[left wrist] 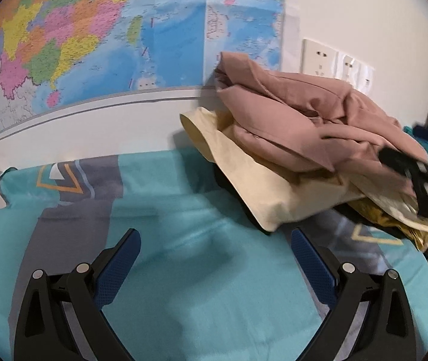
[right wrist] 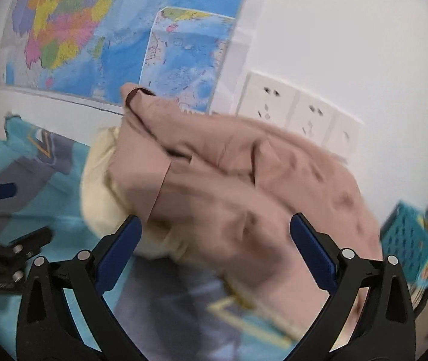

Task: Fold large clothes
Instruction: 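Reach into the pile and grasp the pink jacket with the right gripper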

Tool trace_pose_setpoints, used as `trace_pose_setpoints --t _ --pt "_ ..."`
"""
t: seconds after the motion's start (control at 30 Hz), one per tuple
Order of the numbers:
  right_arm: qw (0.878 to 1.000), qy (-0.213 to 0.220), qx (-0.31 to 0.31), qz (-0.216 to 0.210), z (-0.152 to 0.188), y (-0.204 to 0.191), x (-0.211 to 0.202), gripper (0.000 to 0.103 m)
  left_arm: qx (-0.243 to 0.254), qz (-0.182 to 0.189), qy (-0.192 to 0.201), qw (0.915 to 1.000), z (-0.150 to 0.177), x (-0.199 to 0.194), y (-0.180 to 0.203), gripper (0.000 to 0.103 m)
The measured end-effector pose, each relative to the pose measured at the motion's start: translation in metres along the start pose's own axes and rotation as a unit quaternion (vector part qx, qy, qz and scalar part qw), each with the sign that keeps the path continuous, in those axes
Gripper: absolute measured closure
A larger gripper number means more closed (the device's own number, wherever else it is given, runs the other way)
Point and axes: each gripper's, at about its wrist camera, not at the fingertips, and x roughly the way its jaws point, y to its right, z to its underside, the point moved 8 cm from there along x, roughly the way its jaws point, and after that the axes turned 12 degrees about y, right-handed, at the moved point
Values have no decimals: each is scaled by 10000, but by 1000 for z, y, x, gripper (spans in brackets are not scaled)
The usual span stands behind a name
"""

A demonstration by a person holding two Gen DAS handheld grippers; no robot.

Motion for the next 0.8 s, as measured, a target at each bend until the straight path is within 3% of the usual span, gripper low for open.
trace_pose_setpoints --t 0.13,0.3,0.4,0.47,0.63,0.8 --pt "9977 43 -640 -203 -31 -9 48 8 26 -109 21 9999 -7 14 -9 6" --pt "9872 -260 -1544 -311 -40 -24 102 15 77 -247 -55 9997 -11 33 -20 6" --pt "9822 -465 -1781 -380 -39 -25 121 29 114 -288 -46 9995 -14 41 -25 6" --pt "9796 -602 -1866 -447 -40 -23 129 52 120 -302 -57 9995 -14 46 -28 6" --pt "9859 -259 -1520 -648 -69 -5 102 87 126 -279 -54 9995 -18 58 -34 6" --pt "9972 446 -245 -544 -141 64 50 89 328 -56 323 9989 -37 61 -33 6"
